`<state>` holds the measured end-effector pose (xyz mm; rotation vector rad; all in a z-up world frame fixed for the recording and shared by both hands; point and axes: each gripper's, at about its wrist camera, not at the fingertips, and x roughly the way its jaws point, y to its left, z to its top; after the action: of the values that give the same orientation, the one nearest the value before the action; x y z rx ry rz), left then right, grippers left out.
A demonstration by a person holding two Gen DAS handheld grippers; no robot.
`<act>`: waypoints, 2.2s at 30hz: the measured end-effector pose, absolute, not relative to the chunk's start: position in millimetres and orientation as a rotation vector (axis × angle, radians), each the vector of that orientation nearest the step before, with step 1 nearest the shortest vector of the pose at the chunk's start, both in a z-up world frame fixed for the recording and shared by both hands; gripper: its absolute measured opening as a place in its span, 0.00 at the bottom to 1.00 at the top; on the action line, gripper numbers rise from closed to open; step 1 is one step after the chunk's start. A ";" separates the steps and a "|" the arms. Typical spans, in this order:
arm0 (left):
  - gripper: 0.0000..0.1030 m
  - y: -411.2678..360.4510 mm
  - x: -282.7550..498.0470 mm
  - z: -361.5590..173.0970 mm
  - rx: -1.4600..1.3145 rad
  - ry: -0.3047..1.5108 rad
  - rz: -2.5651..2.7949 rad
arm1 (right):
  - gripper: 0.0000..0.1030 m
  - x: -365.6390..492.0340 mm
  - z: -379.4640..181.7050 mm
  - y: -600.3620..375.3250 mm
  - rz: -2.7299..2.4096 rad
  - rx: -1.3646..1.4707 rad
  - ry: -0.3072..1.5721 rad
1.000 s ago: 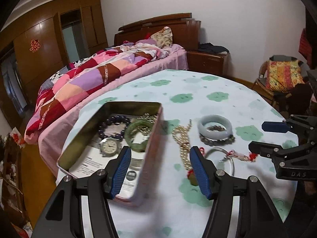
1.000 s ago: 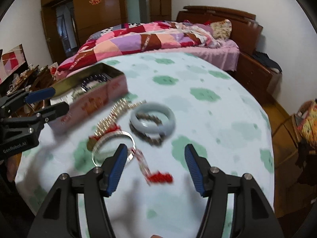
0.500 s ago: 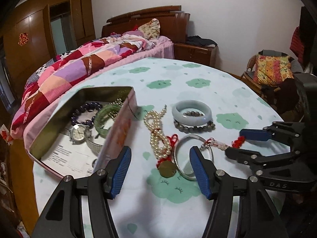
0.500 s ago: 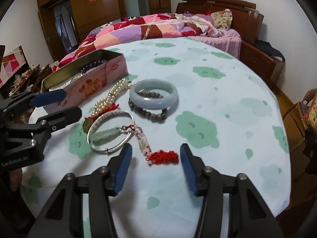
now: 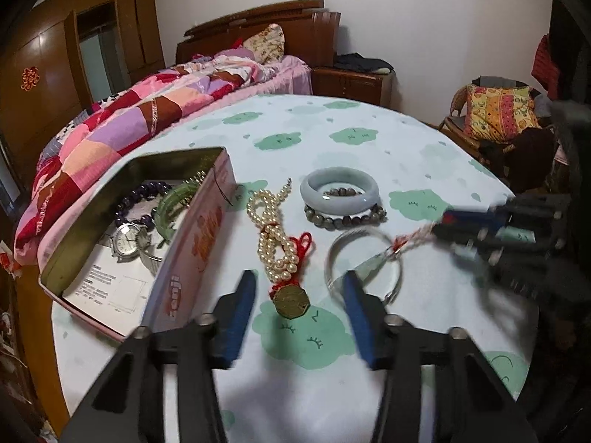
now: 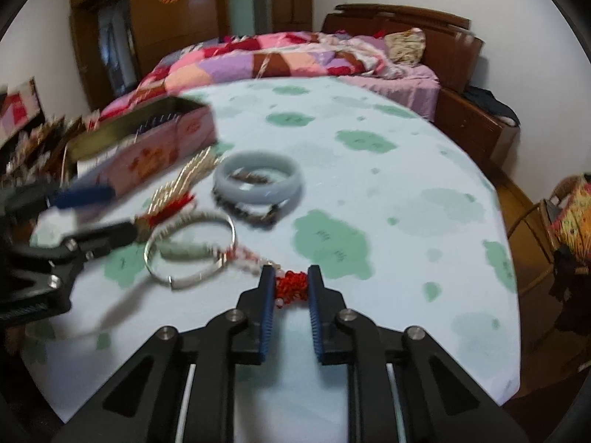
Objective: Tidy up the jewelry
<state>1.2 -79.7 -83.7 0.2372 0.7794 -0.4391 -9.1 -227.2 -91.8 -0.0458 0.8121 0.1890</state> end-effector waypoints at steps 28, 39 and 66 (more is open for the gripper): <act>0.02 -115.0 12.2 -90.8 0.323 0.828 -0.533 | 0.18 -5.2 -86.6 -260.3 0.124 0.050 0.754; 0.02 -87.6 1.1 -54.3 0.278 0.709 -0.480 | 0.18 -12.5 -65.2 -252.1 0.144 0.042 0.692; 0.02 -16.9 22.1 -7.1 0.197 0.611 -0.335 | 0.18 8.0 8.9 -187.1 0.319 -0.030 0.528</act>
<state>22.1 -16.9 -7.1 0.1966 0.6109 -0.3350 8.0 -187.1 8.9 -0.0296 0.5285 0.3188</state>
